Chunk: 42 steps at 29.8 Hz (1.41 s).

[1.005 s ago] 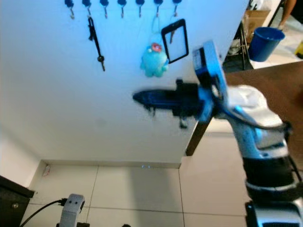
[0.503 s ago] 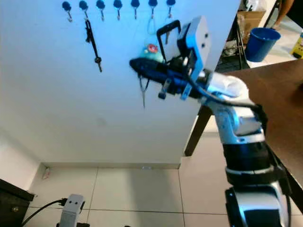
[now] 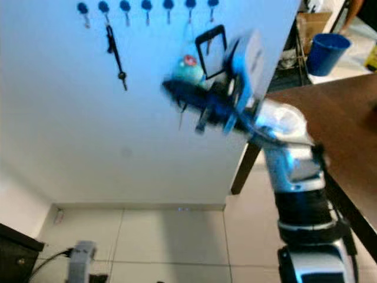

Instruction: Hang keys on a hook

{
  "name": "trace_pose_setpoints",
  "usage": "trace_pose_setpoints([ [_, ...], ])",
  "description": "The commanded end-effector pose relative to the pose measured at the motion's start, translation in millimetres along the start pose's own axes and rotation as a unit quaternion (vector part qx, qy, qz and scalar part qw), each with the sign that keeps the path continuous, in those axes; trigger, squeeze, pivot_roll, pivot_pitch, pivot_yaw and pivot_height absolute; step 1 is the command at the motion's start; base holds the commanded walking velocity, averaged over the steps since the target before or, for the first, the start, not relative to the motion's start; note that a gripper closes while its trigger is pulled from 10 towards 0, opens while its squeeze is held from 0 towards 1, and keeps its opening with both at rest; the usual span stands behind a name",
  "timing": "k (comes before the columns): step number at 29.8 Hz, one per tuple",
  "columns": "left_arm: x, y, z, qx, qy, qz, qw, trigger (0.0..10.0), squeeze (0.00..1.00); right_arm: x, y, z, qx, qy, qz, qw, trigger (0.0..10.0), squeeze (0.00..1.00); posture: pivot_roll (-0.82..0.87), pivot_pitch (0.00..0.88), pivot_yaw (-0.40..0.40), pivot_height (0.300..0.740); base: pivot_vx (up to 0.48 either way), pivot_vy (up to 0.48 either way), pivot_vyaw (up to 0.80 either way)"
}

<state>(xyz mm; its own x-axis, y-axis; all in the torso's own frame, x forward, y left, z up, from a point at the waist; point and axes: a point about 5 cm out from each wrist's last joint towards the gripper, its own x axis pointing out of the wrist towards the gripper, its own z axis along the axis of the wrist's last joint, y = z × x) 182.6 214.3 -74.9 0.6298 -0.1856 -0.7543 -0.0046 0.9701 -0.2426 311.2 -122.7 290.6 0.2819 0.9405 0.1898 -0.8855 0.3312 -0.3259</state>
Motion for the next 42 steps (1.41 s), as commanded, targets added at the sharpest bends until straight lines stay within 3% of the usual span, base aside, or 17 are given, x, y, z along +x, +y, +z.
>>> trace_pose_setpoints([
  [1, -9.1, 18.0, 3.1, -0.030, -0.026, 0.008, 0.999, 10.0, 0.00, 1.2, 4.0, 4.7, 0.000, -0.012, 0.016, 1.000, 10.0, 0.00, -0.13, 0.033, 0.119, 0.740, 0.000, 0.000, 0.00],
  [8, -22.7, 26.1, 54.3, -0.040, -0.147, -0.160, 0.975, 10.0, 0.00, 0.9, 23.8, -3.6, 0.037, -0.012, 0.090, 0.995, 10.0, 0.00, -0.11, 0.044, 0.109, 0.740, 0.000, 0.000, 0.00],
  [10, -32.3, 8.7, 108.5, 0.020, -0.235, -0.304, 0.923, 10.0, 0.00, 2.4, 28.3, 0.3, 0.067, -0.047, 0.110, 0.991, 10.0, 0.00, -0.09, 0.058, 0.095, 0.740, 0.000, 0.000, 0.00],
  [12, -32.3, 8.7, 108.5, 0.020, -0.235, -0.304, 0.923, 10.0, 0.00, 2.4, 28.3, 0.3, 0.067, -0.047, 0.110, 0.991, 10.0, 0.00, -0.09, 0.058, 0.095, 0.740, 0.000, 0.000, 0.00],
  [14, -50.3, -20.4, 160.6, 0.088, -0.312, -0.410, 0.852, 10.0, 0.00, 4.3, 26.9, 6.3, 0.088, -0.083, 0.113, 0.986, 10.0, 0.00, -0.09, 0.061, 0.087, 0.740, 0.000, 0.000, 0.00],
  [15, -50.3, -20.4, 160.6, 0.088, -0.312, -0.410, 0.852, 10.0, 0.00, 4.3, 26.9, 6.3, 0.088, -0.083, 0.113, 0.986, 10.0, 0.00, -0.09, 0.061, 0.087, 0.740, 0.000, 0.000, 0.00],
  [16, -61.1, -37.6, 179.7, 0.117, -0.339, -0.447, 0.820, 10.0, 0.00, 5.2, 25.0, 8.8, 0.095, -0.097, 0.111, 0.984, 10.0, 0.00, -0.09, 0.061, 0.087, 0.740, 0.000, 0.000, 0.00],
  [17, -61.1, -37.6, 179.7, 0.117, -0.339, -0.447, 0.820, 10.0, 0.00, 5.2, 25.0, 8.8, 0.095, -0.097, 0.111, 0.984, 10.0, 0.00, -0.09, 0.061, 0.087, 0.740, 0.000, 0.000, 0.00],
  [18, -70.7, -53.9, 197.5, 0.142, -0.360, -0.470, 0.793, 10.0, 0.00, 6.0, 21.5, 11.3, 0.100, -0.109, 0.107, 0.983, 10.0, 0.00, -0.09, 0.063, 0.087, 0.740, 0.000, 0.000, 0.00],
  [19, -77.9, -66.2, 211.9, 0.158, -0.372, -0.487, 0.774, 10.0, 0.25, 5.7, 16.0, 13.9, 0.099, -0.116, 0.098, 0.983, 10.0, 0.00, -0.10, 0.062, 0.086, 0.740, 0.000, 0.000, 0.00],
  [20, -77.9, -66.2, 211.9, 0.158, -0.372, -0.487, 0.774, 10.0, 0.25, 5.7, 16.0, 13.9, 0.099, -0.116, 0.098, 0.983, 10.0, 0.00, -0.10, 0.062, 0.086, 0.740, 0.000, 0.000, 0.00],
  [21, -81.8, -73.6, 220.2, 0.171, -0.375, -0.497, 0.763, 10.0, 0.98, 4.6, 11.0, 16.1, 0.098, -0.119, 0.091, 0.984, 10.0, 0.00, -0.10, 0.062, 0.086, 0.740, 0.000, 0.000, 0.00],
  [24, -89.0, -85.0, 229.6, 0.196, -0.376, -0.522, 0.740, 10.0, 1.00, 1.8, 3.7, 22.0, 0.095, -0.123, 0.084, 0.984, 10.0, 0.00, -0.10, 0.058, 0.082, 0.740, 0.000, 0.000, 0.00],
  [28, -118.4, -108.9, 245.3, 0.235, -0.395, -0.581, 0.671, 10.0, 1.00, -2.4, -1.8, 32.4, 0.079, -0.117, 0.091, 0.986, 10.0, 0.00, -0.09, 0.056, 0.072, 0.740, 0.000, 0.000, 0.00],
  [29, -118.4, -108.9, 245.3, 0.235, -0.395, -0.581, 0.671, 10.0, 1.00, -2.4, -1.8, 32.4, 0.079, -0.117, 0.091, 0.986, 10.0, 0.00, -0.09, 0.056, 0.072, 0.740, 0.000, 0.000, 0.00],
  [32, -140.6, -122.1, 248.1, 0.260, -0.403, -0.601, 0.639, 10.0, 1.00, -2.5, -0.8, 33.2, 0.081, -0.112, 0.100, 0.985, 10.0, 0.00, -0.08, 0.055, 0.066, 0.740, 0.000, 0.000, 0.00],
  [42, -162.8, -145.6, 255.1, 0.291, -0.424, -0.606, 0.607, 10.0, 1.00, 2.3, 3.9, 28.1, 0.097, -0.113, 0.108, 0.983, 10.0, 0.00, -0.08, 0.050, 0.063, 0.740, 0.000, 0.000, 0.00],
])
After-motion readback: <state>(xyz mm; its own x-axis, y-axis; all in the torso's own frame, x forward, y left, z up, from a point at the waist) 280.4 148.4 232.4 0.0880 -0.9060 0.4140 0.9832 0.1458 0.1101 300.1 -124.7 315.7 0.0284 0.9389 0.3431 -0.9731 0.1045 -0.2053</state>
